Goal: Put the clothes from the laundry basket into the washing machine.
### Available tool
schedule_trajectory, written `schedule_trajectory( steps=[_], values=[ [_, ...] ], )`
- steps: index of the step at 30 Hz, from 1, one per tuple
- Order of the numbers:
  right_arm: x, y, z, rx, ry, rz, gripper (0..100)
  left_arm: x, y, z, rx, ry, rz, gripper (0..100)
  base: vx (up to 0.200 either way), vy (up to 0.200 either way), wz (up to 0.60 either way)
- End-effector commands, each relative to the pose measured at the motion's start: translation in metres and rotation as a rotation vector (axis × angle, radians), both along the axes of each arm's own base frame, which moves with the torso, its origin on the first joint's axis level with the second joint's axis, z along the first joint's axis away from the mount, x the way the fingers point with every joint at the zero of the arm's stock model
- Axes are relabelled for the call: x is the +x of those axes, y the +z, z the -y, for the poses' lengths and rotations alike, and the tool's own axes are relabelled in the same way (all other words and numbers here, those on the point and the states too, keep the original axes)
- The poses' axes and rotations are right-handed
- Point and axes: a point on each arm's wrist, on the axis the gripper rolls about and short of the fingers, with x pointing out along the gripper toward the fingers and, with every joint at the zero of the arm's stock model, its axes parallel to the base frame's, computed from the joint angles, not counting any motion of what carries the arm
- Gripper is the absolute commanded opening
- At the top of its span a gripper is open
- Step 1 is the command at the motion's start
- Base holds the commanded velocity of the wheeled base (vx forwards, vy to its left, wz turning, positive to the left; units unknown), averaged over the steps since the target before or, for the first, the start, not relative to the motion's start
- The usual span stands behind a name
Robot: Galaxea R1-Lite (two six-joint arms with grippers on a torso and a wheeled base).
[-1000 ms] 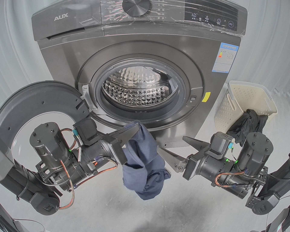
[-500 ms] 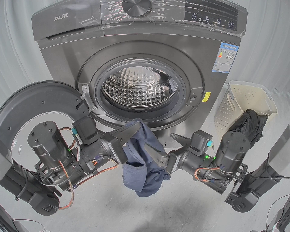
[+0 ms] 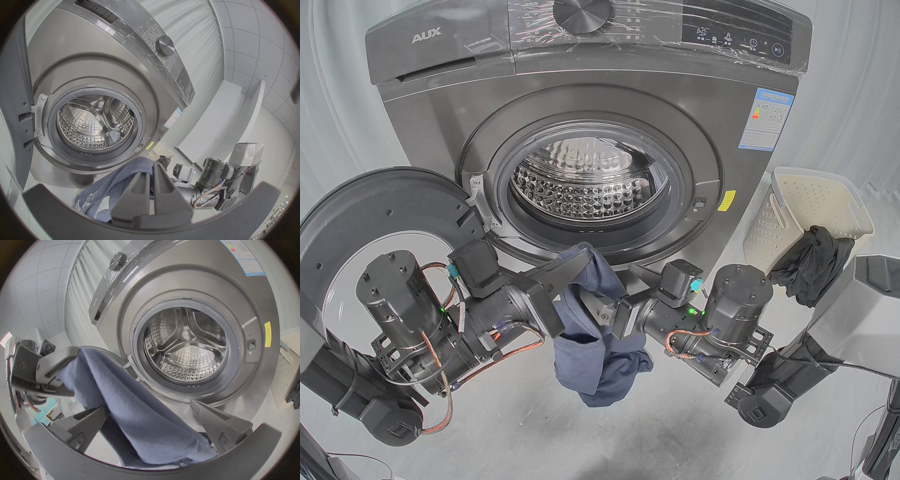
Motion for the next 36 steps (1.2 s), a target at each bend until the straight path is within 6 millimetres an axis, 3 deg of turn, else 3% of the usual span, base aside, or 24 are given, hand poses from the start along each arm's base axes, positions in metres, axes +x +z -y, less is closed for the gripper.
schedule_trajectory(
  steps=[1, 7, 14, 25, 36],
  values=[
    [0.013, -0.002, -0.008, 0.005, -0.009, 0.016, 100, 0.001, -0.002, 0.001, 0.003, -0.002, -0.005, 0, 0.000, 0.000, 0.00],
    [0.026, -0.038, -0.003, -0.070, -0.039, -0.042, 100, 0.000, 0.002, -0.001, -0.006, 0.002, 0.005, 0, 0.000, 0.000, 0.00],
    [0.035, -0.063, 0.022, -0.143, -0.083, -0.104, 100, -0.001, 0.002, -0.003, -0.020, 0.005, 0.020, 0, 0.000, 0.000, 0.00],
    [0.043, -0.058, 0.061, -0.149, -0.155, -0.078, 100, -0.002, -0.003, -0.004, -0.005, 0.006, 0.004, 0, 0.000, 0.000, 0.00],
    [0.041, -0.054, 0.054, -0.135, -0.126, -0.060, 100, -0.004, -0.004, -0.002, -0.004, -0.004, -0.001, 0, 0.000, 0.000, 0.00]
  ],
)
